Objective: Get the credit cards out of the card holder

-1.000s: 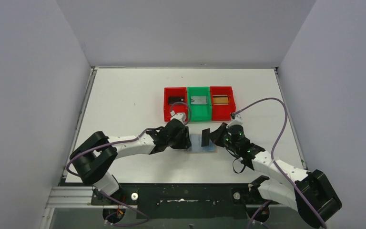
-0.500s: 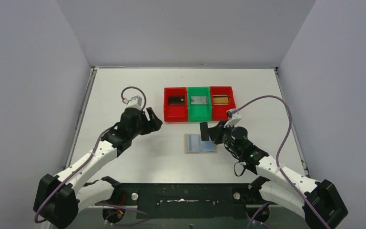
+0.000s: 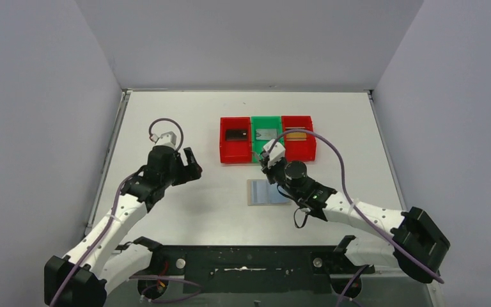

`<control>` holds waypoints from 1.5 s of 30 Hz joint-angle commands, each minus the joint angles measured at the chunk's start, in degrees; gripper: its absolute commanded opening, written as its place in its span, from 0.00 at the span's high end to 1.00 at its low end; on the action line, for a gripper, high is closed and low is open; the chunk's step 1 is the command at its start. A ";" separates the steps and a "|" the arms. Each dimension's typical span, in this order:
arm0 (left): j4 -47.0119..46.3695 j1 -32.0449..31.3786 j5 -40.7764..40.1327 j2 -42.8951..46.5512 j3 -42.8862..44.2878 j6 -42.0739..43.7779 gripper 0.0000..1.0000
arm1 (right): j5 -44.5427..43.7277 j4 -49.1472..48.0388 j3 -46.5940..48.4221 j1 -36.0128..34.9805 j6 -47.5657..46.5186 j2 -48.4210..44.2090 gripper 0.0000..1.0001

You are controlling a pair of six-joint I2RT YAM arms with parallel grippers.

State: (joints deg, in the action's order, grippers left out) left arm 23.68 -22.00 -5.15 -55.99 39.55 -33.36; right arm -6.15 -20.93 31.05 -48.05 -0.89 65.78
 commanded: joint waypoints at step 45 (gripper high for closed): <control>1.94 2.40 -6.25 13.49 1.29 4.87 0.16 | 17.78 14.26 51.23 10.32 -60.38 52.47 1.00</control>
State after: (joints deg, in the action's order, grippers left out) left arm 28.03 -20.05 -12.16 -43.20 40.01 -29.28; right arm 13.28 -4.14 78.48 -38.81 -57.08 116.86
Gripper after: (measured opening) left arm 0.842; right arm 0.027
